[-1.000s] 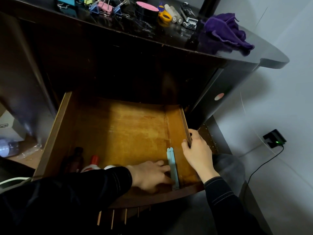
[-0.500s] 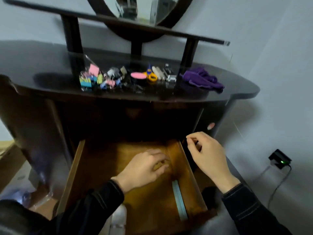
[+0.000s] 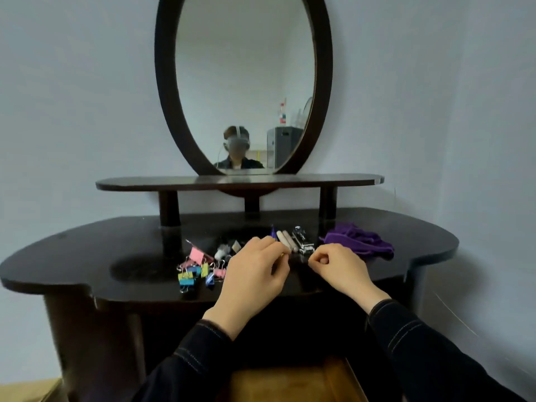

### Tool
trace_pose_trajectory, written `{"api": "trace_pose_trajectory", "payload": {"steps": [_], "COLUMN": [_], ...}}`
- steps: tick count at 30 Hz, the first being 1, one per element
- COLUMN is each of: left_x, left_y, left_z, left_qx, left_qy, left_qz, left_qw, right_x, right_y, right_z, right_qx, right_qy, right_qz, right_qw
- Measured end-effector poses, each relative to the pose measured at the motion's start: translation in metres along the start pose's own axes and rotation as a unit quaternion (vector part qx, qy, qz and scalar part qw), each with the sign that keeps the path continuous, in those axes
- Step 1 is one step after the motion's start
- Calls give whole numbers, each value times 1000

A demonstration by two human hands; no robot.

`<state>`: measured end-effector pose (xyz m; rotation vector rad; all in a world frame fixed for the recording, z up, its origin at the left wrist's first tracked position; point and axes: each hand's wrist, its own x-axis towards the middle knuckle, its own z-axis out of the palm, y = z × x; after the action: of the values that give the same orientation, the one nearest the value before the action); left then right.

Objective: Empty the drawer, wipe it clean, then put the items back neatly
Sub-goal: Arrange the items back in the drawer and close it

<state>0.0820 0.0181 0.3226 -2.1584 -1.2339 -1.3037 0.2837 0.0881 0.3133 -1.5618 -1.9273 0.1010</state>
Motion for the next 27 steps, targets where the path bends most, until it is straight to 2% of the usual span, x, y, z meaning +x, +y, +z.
{"api": "trace_pose_trajectory", "payload": {"steps": [6, 10, 12, 14, 17, 20, 27], "left_x": [35, 28, 27, 27, 26, 27, 27], "left_y": [-40, -53, -55, -56, -58, -60, -61], "left_z": [25, 31, 32, 32, 32, 32, 32], "left_qx": [127, 87, 73, 73, 68, 64, 74], "left_qy": [-141, -217, -213, -203, -195, -197, -197], "left_qz": [-51, -88, -92, -96, -116, -120, -129], "left_qw": [980, 968, 970, 972, 972, 971, 969], "right_x": [14, 21, 29, 37, 52, 61, 61], "right_y": [-2, -2, -6, -14, -25, -30, -23], "right_z": [2, 8, 13, 18, 29, 38, 39], "right_qx": [-17, -50, -104, -139, -160, -178, -164], "right_qy": [-2, 13, 56, 94, 85, 45, 54], "right_qz": [21, -68, -141, -174, -195, -181, -156], "right_qw": [1000, 996, 983, 970, 964, 966, 973]}}
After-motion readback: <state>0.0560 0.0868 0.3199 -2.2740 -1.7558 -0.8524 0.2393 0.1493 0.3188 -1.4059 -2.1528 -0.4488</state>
